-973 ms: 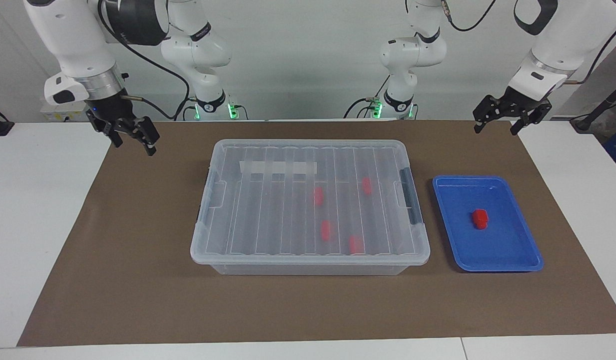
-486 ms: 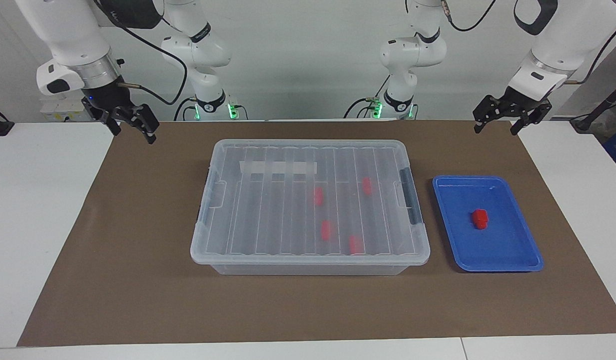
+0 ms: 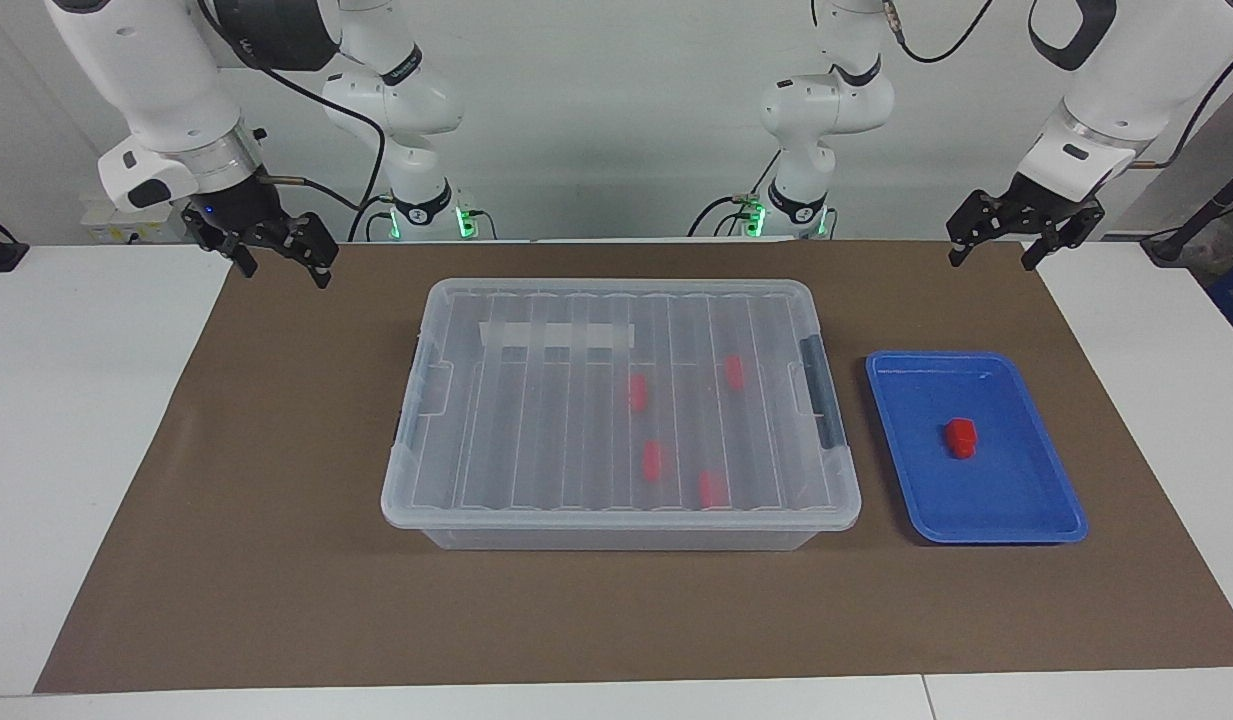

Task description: Place red block in blue tray from box

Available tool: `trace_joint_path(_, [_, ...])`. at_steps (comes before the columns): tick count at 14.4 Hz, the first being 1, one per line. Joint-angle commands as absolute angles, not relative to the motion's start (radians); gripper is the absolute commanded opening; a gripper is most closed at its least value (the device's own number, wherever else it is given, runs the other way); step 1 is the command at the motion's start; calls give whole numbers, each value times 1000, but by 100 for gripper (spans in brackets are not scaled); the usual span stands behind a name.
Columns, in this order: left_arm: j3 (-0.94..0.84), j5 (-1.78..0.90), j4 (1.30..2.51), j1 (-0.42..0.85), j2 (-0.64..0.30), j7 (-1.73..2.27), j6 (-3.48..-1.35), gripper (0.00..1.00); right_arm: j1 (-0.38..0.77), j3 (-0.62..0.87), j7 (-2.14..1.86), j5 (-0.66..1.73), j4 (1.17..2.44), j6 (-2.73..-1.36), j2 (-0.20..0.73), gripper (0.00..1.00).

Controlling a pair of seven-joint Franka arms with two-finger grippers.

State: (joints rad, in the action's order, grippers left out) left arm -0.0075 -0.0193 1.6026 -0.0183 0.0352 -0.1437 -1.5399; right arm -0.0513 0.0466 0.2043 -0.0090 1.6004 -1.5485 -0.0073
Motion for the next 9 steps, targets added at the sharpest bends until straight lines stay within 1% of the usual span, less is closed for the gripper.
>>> trace_joint_path(1, [-2, -21, 1615, -17, 51, -137, -1532, 100, -43, 51, 254, -8, 1637, -1562, -35, 100])
trace_joint_path(6, [-2, -21, 1615, -17, 51, -135, -1532, 100, -43, 52, 143, -6, 1640, -1562, -38, 100])
trace_joint_path(9, [-2, -21, 1615, -17, 51, -135, -1532, 100, -43, 52, 150, -6, 1652, -1563, -44, 100])
